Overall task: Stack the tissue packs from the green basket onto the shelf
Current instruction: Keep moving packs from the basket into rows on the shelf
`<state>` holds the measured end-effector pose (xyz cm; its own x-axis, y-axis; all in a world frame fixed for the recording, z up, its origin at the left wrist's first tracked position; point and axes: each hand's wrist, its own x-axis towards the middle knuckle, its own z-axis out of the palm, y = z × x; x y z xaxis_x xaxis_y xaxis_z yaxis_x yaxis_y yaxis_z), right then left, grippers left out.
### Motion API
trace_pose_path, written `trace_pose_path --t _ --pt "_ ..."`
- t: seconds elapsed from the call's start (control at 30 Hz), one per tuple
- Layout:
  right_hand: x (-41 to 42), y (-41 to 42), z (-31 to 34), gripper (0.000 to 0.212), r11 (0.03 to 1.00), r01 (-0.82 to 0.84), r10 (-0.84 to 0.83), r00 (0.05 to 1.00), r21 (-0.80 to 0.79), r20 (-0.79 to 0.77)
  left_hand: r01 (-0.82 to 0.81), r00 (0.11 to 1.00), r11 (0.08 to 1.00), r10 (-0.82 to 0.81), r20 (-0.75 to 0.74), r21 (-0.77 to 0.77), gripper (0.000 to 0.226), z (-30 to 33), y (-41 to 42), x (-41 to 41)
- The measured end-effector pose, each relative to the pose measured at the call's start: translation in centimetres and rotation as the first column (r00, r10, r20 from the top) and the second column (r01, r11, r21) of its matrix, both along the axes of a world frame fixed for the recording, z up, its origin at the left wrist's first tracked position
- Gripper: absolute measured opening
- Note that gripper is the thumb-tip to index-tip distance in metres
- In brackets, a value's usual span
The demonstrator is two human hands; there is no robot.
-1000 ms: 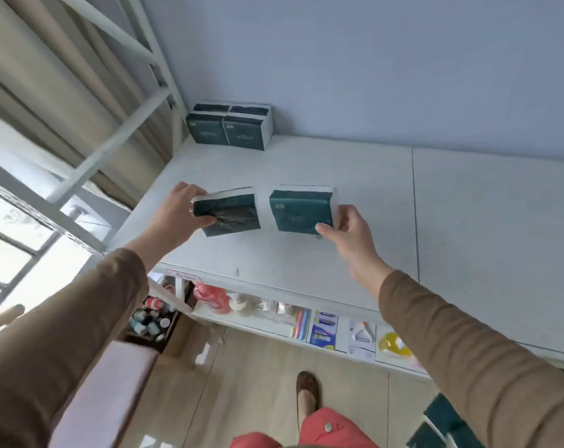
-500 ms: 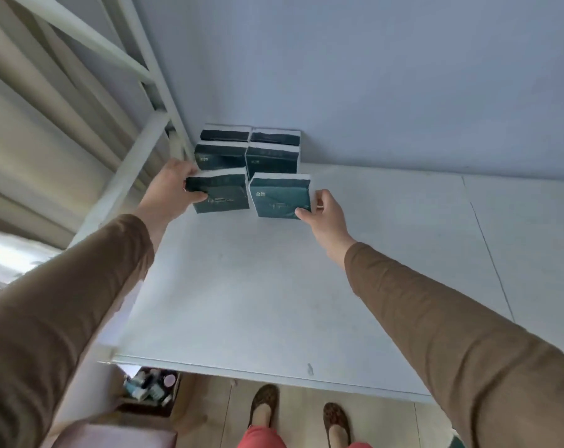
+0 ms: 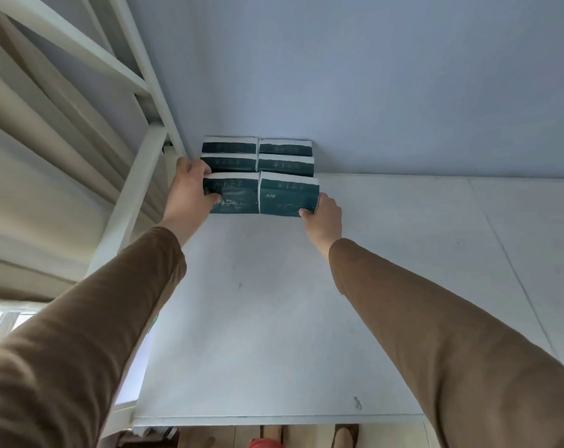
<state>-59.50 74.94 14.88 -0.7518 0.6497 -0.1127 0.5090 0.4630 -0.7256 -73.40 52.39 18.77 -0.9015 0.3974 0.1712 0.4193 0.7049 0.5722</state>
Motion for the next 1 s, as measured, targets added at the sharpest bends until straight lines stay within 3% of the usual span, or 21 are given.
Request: trace_pose_path --t 0.1,0.2,0.33,0.47,0.63,0.87,1.0 --pt "0.4 0.2 0.4 0.046 0.999 0.014 -0.014 1.0 -0.046 0.013 -0.025 1.0 1.0 0.025 -0.013 -0.008 0.052 -0.2 0.0 1.0" --pt "3.0 0.7 1.2 0.063 0.998 0.017 -0.016 1.0 -0.063 0.025 -0.06 0.986 0.995 0.046 -0.162 -0.082 0.068 0.0 0.3 3.2" --pt "9.8 3.1 2.4 0.057 0.993 -0.022 0.016 0.999 0.117 0.052 0.063 0.948 0.991 -0.095 -0.303 -0.115 0.063 1.0 3.8 8.8" --pt "19.6 6.6 3.4 0.052 0.943 -0.05 -0.002 0.988 0.33 0.155 0.322 0.922 0.929 -0.351 -0.164 -0.18 0.048 0.7 10.7 17.6" --pt "34.4 11.3 4.0 0.052 0.89 -0.01 -0.101 0.971 0.455 0.218 0.567 0.802 0.801 -0.59 -0.09 -0.194 0.045 -0.1 20.0 30.8" --pt "57.1 18.2 3.6 0.048 0.863 0.069 -0.214 0.947 0.5 0.24 0.747 0.627 0.631 -0.773 -0.094 -0.21 0.044 -1.1 31.7 52.4" --pt "68.0 22.5 2.4 0.04 0.859 0.164 -0.307 0.923 0.485 0.233 0.799 0.572 0.574 -0.817 -0.067 -0.18 0.043 -2.1 37.2 62.6"
